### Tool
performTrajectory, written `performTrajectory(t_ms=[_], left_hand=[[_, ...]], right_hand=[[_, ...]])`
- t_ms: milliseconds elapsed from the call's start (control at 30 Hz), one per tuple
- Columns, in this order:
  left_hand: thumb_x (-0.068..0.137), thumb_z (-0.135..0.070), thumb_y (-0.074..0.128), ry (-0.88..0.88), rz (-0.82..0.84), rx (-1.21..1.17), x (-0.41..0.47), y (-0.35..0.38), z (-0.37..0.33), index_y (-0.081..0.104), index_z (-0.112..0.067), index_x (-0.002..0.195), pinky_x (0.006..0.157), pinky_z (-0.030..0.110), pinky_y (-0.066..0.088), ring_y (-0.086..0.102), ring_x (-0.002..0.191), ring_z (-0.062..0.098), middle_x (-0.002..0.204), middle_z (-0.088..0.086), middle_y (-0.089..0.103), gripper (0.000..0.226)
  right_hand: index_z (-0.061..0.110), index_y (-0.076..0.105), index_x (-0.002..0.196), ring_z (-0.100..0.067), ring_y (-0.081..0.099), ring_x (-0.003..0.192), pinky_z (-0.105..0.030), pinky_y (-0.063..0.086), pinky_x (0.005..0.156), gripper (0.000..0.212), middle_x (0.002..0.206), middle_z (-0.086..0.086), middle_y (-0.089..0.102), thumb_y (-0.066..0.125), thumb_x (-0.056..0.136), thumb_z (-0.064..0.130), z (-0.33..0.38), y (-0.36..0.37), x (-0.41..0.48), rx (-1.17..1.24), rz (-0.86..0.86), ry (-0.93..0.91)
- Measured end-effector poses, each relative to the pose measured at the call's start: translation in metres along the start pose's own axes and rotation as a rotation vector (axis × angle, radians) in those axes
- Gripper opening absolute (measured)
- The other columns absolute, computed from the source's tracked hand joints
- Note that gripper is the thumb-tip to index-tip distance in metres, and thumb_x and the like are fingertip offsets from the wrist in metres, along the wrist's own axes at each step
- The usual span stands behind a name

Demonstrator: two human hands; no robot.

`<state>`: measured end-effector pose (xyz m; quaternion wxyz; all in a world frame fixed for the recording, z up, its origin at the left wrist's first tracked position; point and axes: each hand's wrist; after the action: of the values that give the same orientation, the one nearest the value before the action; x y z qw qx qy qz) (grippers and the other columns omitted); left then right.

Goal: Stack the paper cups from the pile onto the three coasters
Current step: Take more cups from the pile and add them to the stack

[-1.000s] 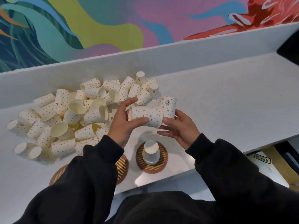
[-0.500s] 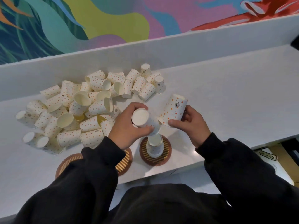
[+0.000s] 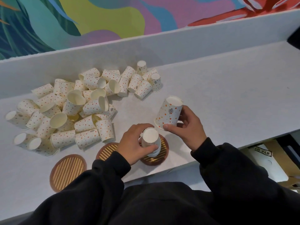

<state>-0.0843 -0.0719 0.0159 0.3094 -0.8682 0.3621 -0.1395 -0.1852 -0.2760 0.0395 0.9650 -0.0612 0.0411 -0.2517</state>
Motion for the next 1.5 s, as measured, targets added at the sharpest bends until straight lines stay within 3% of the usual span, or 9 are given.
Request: performTrajectory(t_ms=[233,333,467,600,900,1000,1300,1400,1500], left_hand=[[0.073,-0.042,0.087,-0.039,0.070,0.034,-0.004,0.022,0.015,0.046,-0.050,0.125,0.099,0.035,0.046,0.051,0.114,0.005,0.116,-0.036,0.048,0.067],[0.074,-0.041,0.088,-0.074,0.080,0.033,-0.003,0.027,0.022,0.047,-0.044,0.134,0.101,0.031,0.043,0.050,0.118,0.007,0.124,-0.025,0.052,0.072],[0.074,-0.046,0.086,-0.131,0.133,0.036,-0.002,0.034,0.031,0.048,-0.035,0.139,0.100,0.029,0.042,0.052,0.119,0.009,0.130,-0.015,0.057,0.076],[0.070,-0.047,0.087,-0.203,0.196,0.009,-0.002,0.042,0.039,0.048,-0.035,0.138,0.105,0.038,0.049,0.058,0.120,0.011,0.134,-0.010,0.061,0.079],[0.069,-0.036,0.092,-0.241,0.202,-0.034,0.000,0.050,0.045,0.051,-0.033,0.133,0.107,0.035,0.047,0.058,0.117,0.012,0.129,-0.010,0.063,0.076],[0.070,-0.037,0.092,-0.227,0.195,-0.043,0.000,0.050,0.046,0.046,-0.039,0.130,0.104,0.029,0.043,0.055,0.115,0.009,0.127,-0.012,0.060,0.075],[0.073,-0.034,0.090,-0.236,0.215,0.021,0.001,0.049,0.049,0.046,-0.024,0.145,0.099,0.021,0.035,0.051,0.117,0.009,0.137,-0.003,0.060,0.085],[0.072,-0.039,0.089,-0.224,0.215,0.047,0.001,0.050,0.050,0.045,-0.027,0.145,0.101,0.024,0.040,0.055,0.123,0.016,0.137,-0.003,0.060,0.086],[0.071,-0.047,0.089,-0.202,0.217,0.040,0.001,0.049,0.052,0.044,-0.037,0.144,0.106,0.028,0.043,0.054,0.123,0.010,0.138,-0.009,0.059,0.086]], right_hand=[[0.035,0.056,0.130,-0.012,0.066,0.118,-0.039,0.061,0.091,0.068,0.126,0.014,0.068,0.089,0.070,0.039,-0.006,0.002,-0.007,-0.057,0.007,-0.046],[0.034,0.056,0.131,-0.009,0.064,0.120,-0.037,0.060,0.092,0.071,0.126,0.017,0.067,0.088,0.069,0.045,-0.007,0.005,-0.010,-0.073,0.020,-0.062],[0.030,0.057,0.133,-0.010,0.063,0.121,-0.041,0.058,0.096,0.069,0.125,0.019,0.067,0.091,0.073,0.033,-0.011,0.009,-0.013,-0.113,0.048,-0.076],[0.040,0.055,0.131,-0.006,0.062,0.121,-0.038,0.056,0.099,0.068,0.125,0.024,0.065,0.092,0.075,0.028,-0.020,0.018,-0.019,-0.207,0.106,-0.111],[0.042,0.053,0.132,0.006,0.058,0.120,-0.015,0.049,0.098,0.070,0.127,0.027,0.062,0.091,0.075,0.034,-0.054,0.031,-0.021,-0.297,0.198,-0.069],[0.041,0.054,0.134,0.006,0.057,0.121,-0.017,0.048,0.100,0.069,0.128,0.028,0.061,0.090,0.076,0.036,-0.067,0.034,-0.021,-0.328,0.225,-0.052],[0.042,0.054,0.134,0.006,0.056,0.120,-0.029,0.052,0.104,0.068,0.127,0.031,0.060,0.088,0.075,0.042,-0.087,0.035,-0.020,-0.381,0.244,-0.011],[0.043,0.052,0.135,0.007,0.056,0.120,-0.031,0.052,0.105,0.070,0.128,0.030,0.059,0.088,0.075,0.042,-0.087,0.034,-0.019,-0.389,0.266,-0.001],[0.043,0.050,0.137,0.005,0.055,0.122,-0.031,0.051,0.105,0.078,0.131,0.027,0.059,0.091,0.070,0.043,-0.078,0.031,-0.016,-0.392,0.321,0.007]])
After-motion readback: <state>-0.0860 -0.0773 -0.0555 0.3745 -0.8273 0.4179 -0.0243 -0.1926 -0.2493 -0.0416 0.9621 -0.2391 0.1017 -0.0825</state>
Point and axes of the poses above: each hand's wrist, its own x-axis towards the middle knuckle, its own y-axis out of the palm, z = x × y
